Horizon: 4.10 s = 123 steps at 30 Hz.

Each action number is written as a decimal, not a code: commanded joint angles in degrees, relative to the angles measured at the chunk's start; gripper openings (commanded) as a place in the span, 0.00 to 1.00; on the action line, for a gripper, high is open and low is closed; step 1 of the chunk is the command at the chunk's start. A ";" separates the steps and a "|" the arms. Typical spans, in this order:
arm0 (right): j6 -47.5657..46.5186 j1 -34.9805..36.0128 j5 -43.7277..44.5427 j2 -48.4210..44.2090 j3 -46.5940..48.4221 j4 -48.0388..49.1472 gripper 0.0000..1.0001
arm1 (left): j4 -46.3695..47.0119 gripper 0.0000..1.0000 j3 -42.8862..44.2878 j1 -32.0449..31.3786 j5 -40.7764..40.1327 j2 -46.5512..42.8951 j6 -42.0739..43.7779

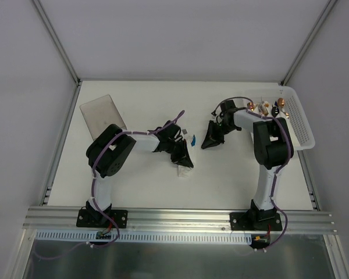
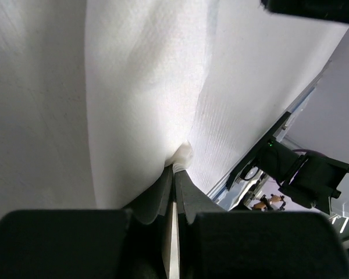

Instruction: Place the utensils on the paper napkin and roll it up

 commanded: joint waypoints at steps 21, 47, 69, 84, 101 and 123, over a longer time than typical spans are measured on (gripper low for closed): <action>-2.40 -4.58 -16.19 -15.65 -21.95 27.14 0.12 | 18.53 0.00 -14.49 8.85 7.03 8.35 -0.75; 7.89 -0.11 -19.88 -10.03 -21.52 35.12 0.07 | 44.54 0.00 -20.99 13.68 13.62 0.53 -14.27; 11.32 5.17 -19.09 -5.81 -15.98 38.12 0.07 | 59.50 0.00 -24.51 14.83 16.79 -6.13 -19.13; 13.69 11.14 -18.30 -1.59 -13.34 40.84 0.08 | 55.71 0.00 -26.52 16.76 16.26 -6.85 -17.71; 15.19 15.10 -13.38 4.65 -13.43 38.65 0.06 | 59.84 0.00 -23.63 16.76 17.22 -4.21 -22.02; 17.65 13.52 -12.32 4.56 -14.04 38.29 0.03 | 81.99 0.00 -33.64 13.51 13.00 4.84 -29.41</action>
